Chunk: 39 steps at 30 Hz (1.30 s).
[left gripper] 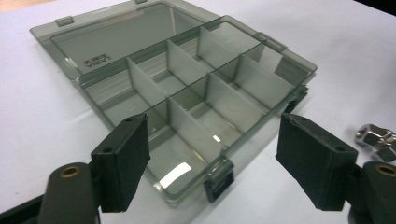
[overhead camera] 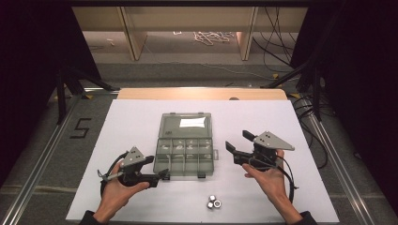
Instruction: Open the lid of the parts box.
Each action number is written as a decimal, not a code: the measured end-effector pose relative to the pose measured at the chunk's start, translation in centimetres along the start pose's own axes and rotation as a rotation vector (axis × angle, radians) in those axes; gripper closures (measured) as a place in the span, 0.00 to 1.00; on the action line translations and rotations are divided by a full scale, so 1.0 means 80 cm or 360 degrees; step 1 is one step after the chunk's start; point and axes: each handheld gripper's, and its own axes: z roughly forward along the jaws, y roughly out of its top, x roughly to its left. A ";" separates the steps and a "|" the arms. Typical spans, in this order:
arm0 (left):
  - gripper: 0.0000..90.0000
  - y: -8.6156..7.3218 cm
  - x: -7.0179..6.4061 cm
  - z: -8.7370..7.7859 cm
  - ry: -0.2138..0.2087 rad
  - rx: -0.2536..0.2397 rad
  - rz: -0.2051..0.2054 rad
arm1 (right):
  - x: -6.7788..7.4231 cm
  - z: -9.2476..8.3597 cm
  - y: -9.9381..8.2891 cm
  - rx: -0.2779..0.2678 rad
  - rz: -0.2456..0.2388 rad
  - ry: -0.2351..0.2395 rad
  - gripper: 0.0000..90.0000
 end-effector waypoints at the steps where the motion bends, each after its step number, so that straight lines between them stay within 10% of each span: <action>1: 0.27 0.000 -0.002 0.000 -0.0007 0.0002 0.0014 | 0.001 -0.004 -0.002 0.0022 0.0001 0.0000 0.26; 20: 0.25 0.001 -0.029 -0.001 -0.0108 -0.0037 0.0059 | 0.006 -0.046 -0.030 -0.0100 -0.0052 0.0069 0.18; 39: 0.25 0.001 -0.041 0.003 -0.0164 -0.0021 0.0129 | 0.031 -0.074 -0.048 0.0009 -0.0092 0.0168 0.18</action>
